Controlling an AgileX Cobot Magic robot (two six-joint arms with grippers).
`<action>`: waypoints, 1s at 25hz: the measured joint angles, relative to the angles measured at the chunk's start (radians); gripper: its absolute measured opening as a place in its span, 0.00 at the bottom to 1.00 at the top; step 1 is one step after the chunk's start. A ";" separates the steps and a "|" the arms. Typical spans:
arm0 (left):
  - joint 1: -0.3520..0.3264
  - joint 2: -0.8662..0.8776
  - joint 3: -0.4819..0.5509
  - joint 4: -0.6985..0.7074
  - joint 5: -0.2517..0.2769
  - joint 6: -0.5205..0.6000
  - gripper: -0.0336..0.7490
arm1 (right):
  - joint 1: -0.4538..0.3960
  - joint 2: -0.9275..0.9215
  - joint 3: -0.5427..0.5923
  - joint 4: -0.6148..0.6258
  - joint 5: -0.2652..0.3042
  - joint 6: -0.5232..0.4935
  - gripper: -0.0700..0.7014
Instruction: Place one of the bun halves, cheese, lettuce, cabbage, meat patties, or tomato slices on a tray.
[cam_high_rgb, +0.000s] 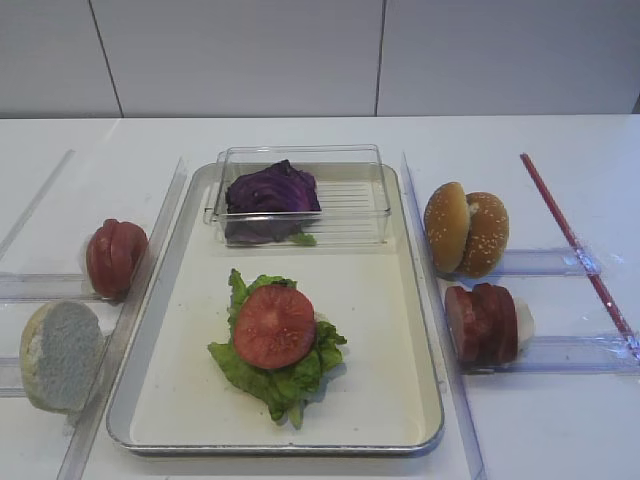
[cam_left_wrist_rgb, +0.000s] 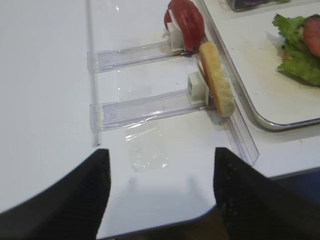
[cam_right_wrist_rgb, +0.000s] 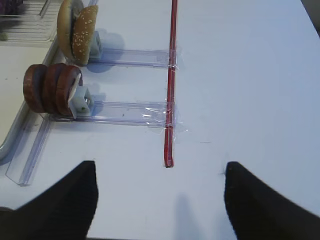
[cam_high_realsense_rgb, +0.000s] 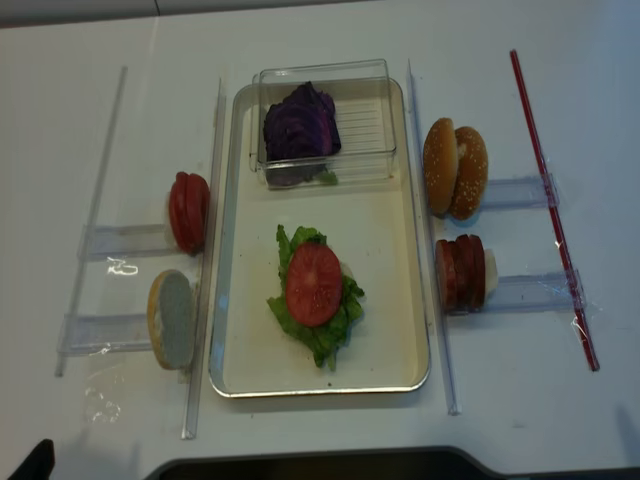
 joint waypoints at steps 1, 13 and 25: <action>0.024 0.000 0.000 0.000 0.000 0.000 0.62 | 0.000 0.000 0.000 0.000 0.000 0.000 0.82; 0.054 0.000 0.000 0.000 0.000 0.000 0.62 | 0.000 0.000 0.000 0.000 0.000 0.000 0.82; 0.054 0.000 0.000 0.000 0.000 0.000 0.62 | 0.000 0.000 0.000 0.000 0.000 0.000 0.82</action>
